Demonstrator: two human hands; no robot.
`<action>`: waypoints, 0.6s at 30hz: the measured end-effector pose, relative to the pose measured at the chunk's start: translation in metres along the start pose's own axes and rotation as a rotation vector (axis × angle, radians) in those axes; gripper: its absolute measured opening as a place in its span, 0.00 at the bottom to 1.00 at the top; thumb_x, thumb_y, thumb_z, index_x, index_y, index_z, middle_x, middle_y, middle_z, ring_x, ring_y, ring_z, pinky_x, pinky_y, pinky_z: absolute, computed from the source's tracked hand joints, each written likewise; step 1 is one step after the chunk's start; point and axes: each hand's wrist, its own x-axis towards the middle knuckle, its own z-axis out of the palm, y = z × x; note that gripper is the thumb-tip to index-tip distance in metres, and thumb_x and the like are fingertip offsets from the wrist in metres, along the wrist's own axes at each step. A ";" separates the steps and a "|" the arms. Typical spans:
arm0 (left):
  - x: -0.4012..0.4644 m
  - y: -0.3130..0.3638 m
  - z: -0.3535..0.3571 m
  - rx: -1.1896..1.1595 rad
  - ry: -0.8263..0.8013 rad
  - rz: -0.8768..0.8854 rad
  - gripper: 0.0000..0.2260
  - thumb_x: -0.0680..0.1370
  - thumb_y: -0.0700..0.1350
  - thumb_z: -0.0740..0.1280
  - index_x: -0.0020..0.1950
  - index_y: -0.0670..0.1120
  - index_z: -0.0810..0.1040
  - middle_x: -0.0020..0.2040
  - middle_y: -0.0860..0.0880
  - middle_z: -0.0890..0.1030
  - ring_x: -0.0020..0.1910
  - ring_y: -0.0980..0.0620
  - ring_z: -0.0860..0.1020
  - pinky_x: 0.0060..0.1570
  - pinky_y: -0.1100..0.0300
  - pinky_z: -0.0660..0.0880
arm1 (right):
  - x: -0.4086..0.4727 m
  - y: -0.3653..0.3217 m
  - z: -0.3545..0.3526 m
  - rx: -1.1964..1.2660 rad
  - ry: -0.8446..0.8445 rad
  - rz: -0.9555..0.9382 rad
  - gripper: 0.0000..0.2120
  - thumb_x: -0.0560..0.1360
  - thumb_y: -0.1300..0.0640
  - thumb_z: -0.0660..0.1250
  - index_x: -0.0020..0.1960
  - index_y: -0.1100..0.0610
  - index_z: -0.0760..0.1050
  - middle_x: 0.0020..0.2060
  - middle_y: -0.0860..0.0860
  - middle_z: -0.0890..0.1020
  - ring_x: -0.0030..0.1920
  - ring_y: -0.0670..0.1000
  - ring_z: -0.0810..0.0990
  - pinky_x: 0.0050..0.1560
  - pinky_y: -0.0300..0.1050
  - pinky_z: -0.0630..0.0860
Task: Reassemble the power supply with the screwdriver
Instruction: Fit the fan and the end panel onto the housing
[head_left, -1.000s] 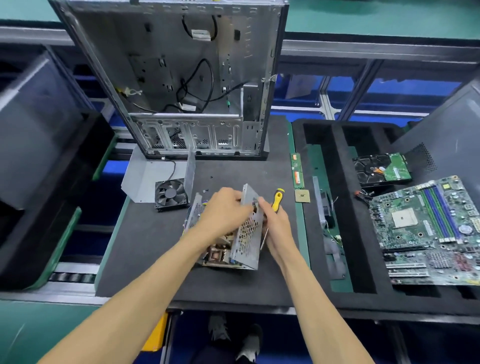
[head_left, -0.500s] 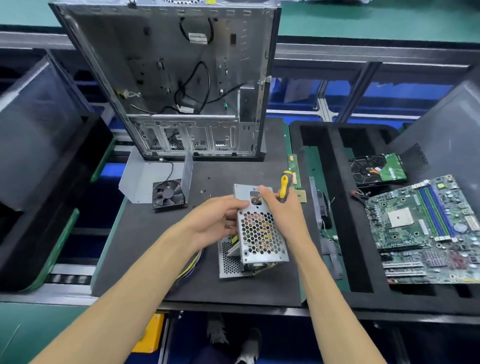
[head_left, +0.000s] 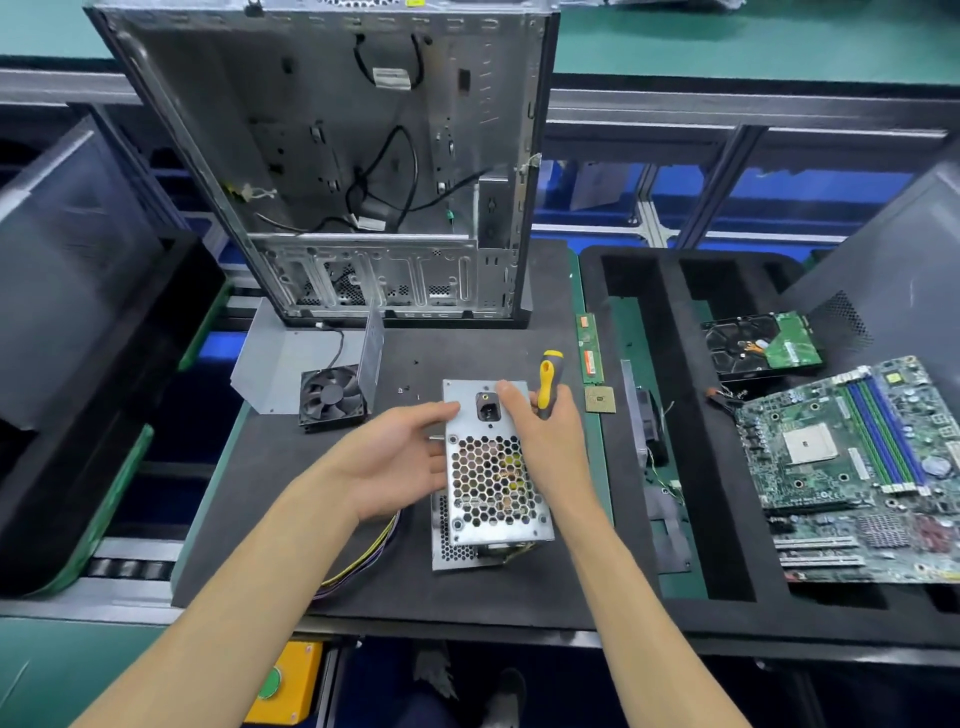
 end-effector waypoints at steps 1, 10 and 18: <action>0.000 0.001 0.000 0.019 0.023 -0.012 0.16 0.81 0.44 0.64 0.67 0.40 0.78 0.52 0.42 0.85 0.48 0.44 0.85 0.54 0.49 0.78 | 0.000 0.001 0.002 -0.003 -0.003 -0.006 0.18 0.76 0.42 0.72 0.45 0.53 0.68 0.40 0.49 0.77 0.41 0.50 0.79 0.45 0.50 0.76; -0.005 0.003 0.001 0.099 0.097 -0.080 0.17 0.82 0.48 0.65 0.69 0.44 0.77 0.60 0.41 0.83 0.53 0.43 0.83 0.54 0.47 0.79 | -0.004 -0.002 0.007 -0.038 -0.005 -0.065 0.17 0.77 0.45 0.71 0.42 0.51 0.65 0.36 0.45 0.70 0.28 0.37 0.70 0.31 0.28 0.67; -0.002 -0.001 0.007 0.080 0.144 -0.004 0.17 0.82 0.47 0.64 0.68 0.41 0.78 0.56 0.40 0.83 0.46 0.44 0.84 0.46 0.50 0.82 | -0.003 -0.004 0.006 -0.041 0.000 -0.060 0.17 0.77 0.45 0.71 0.43 0.53 0.66 0.37 0.47 0.72 0.28 0.38 0.70 0.29 0.29 0.68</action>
